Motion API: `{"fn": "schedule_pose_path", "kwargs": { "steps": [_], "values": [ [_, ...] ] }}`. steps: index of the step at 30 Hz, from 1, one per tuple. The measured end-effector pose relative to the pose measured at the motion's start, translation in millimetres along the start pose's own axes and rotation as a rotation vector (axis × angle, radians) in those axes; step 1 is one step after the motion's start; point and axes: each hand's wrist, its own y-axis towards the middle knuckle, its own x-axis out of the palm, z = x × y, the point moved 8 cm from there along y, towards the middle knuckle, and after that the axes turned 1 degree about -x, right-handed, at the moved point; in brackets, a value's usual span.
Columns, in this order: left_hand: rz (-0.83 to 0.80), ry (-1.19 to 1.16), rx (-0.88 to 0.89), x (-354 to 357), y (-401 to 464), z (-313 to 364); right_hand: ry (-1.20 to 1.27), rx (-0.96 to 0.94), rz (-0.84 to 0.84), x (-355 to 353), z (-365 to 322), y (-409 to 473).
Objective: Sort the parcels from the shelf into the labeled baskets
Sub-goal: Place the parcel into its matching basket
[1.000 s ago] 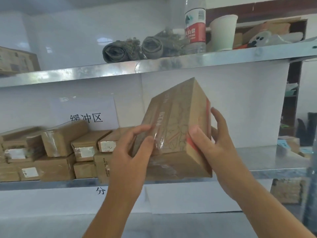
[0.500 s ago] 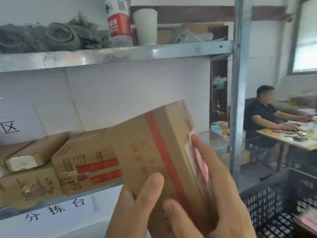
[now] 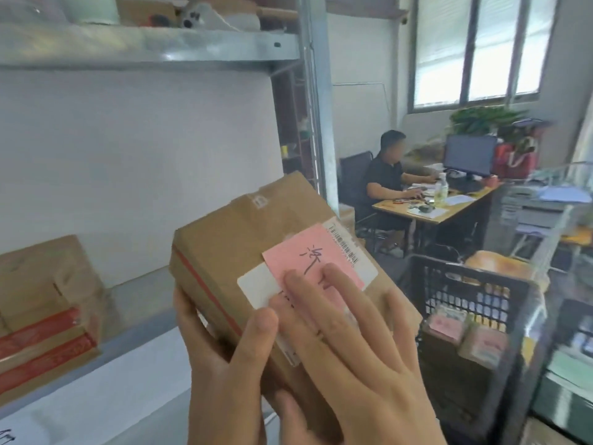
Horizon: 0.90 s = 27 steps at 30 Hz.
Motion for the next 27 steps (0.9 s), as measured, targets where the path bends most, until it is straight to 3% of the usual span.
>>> {"fn": "schedule_pose_path", "kwargs": {
  "steps": [7,11,13,16,27],
  "values": [
    [-0.074,-0.030,-0.091,45.8,15.6,-38.6,-0.031,0.105,-0.069,-32.3,75.9,-11.9],
    [-0.161,0.067,-0.085,96.1,17.6,-48.6,0.019,0.096,-0.104,-62.6,123.2,-6.5],
    [-0.174,0.078,-0.087,119.5,21.8,-56.3,0.048,0.091,-0.057,-77.5,142.7,-6.7],
    [-0.222,0.099,-0.083,150.3,28.7,-72.9,0.090,0.256,0.014,-90.8,184.0,-14.1],
    [-0.325,0.266,-0.126,229.2,40.4,-159.9,-0.108,0.718,-0.437,-48.3,274.1,-60.5]
  ]
}}
